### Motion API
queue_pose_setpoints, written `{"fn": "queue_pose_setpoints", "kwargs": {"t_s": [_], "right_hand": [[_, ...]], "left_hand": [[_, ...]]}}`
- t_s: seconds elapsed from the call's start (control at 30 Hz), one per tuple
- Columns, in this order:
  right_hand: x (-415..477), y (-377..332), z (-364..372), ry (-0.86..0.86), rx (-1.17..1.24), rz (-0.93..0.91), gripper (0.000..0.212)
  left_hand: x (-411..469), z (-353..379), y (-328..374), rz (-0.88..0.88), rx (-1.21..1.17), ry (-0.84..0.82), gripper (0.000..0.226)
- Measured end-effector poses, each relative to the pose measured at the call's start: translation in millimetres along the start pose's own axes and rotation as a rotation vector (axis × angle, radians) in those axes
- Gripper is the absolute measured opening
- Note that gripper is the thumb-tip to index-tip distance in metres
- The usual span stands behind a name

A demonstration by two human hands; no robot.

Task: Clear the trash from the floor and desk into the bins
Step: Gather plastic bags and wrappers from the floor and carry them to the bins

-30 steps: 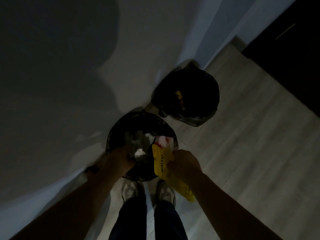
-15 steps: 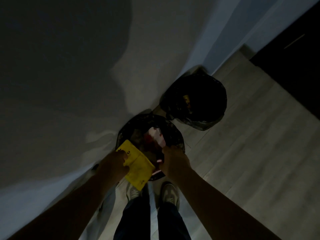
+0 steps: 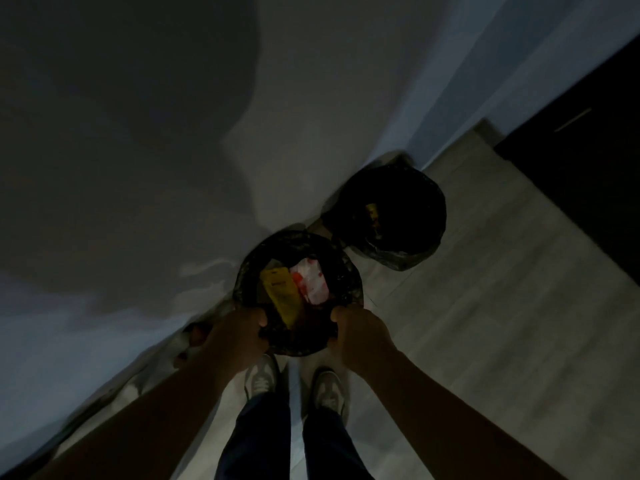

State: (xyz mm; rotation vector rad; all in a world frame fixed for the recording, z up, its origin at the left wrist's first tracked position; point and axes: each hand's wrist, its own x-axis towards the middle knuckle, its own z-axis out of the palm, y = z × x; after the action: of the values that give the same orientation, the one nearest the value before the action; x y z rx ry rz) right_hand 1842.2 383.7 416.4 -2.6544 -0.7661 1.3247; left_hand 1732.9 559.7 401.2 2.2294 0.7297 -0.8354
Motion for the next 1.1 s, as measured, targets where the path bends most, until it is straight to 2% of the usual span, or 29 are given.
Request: {"fn": "queue_pose_setpoints", "kwargs": {"t_s": [0.23,0.4,0.5,0.63,0.8,1.1], "right_hand": [[-51.4,-11.8,-39.5,0.051,-0.037,-0.086,0.039],[-115.0,-35.8,-85.9,0.04,-0.094,-0.174,0.045],[-158.9,-56.3,-118.0,0.035,-0.082,-0.257,0.047],[-217.9,-87.3,-155.3,0.076,-0.03,-0.399,0.037],[-278.8,-135.1,-180.6,0.134,-0.181,-0.583,0.022],[-385.6,-268.6,-134.2,-0.014,-0.446,-0.893,0.024]], "left_hand": [[-56.3,-31.5,7.0,-0.006,0.105,-0.021,0.034],[-140.6,-75.1,44.2,-0.035,0.073,0.064,0.035],[-201.2,-98.2,61.9,-0.017,-0.045,0.155,0.04],[-287.0,-120.4,77.8,-0.017,-0.136,0.324,0.041],[-376.2,-131.8,76.0,-0.118,-0.173,0.502,0.038],[-536.3,-89.4,19.6,-0.429,-0.383,0.788,0.044]]}}
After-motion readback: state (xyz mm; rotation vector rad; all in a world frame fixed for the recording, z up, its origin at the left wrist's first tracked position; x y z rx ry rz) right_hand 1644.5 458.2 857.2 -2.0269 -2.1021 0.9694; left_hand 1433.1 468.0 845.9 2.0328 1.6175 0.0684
